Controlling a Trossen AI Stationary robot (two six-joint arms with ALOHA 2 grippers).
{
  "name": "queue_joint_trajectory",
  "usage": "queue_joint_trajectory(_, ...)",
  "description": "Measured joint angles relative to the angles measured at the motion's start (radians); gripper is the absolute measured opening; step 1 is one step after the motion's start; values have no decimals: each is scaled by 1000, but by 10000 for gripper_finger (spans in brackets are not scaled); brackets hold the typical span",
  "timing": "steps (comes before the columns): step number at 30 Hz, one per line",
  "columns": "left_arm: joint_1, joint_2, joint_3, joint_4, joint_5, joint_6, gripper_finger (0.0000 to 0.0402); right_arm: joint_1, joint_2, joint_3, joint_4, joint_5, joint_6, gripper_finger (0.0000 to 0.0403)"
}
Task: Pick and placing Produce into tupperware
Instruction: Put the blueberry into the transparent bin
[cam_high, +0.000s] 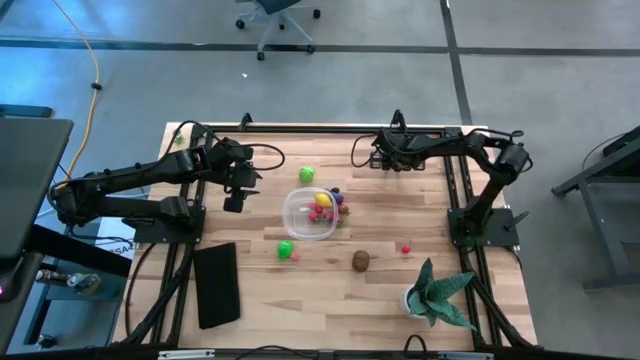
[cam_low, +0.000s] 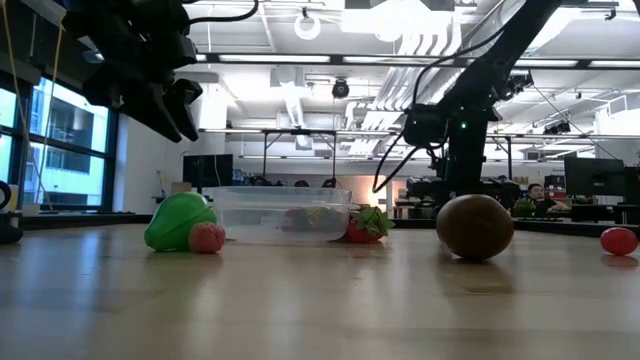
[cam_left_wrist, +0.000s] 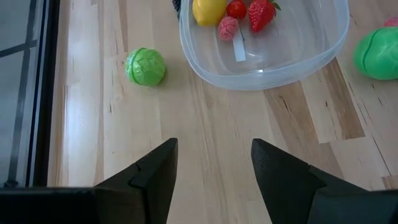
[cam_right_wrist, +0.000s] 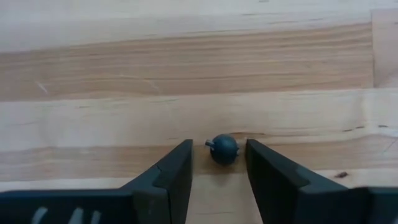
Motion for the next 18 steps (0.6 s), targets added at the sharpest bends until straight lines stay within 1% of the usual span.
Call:
queue_joint_trajectory(10,0,0,0,0,0,0,193,-3,3,0,17,18,-8,105)
queue_joint_trajectory(18,0,0,0,0,0,0,193,-4,3,0,25,25,-18,65)
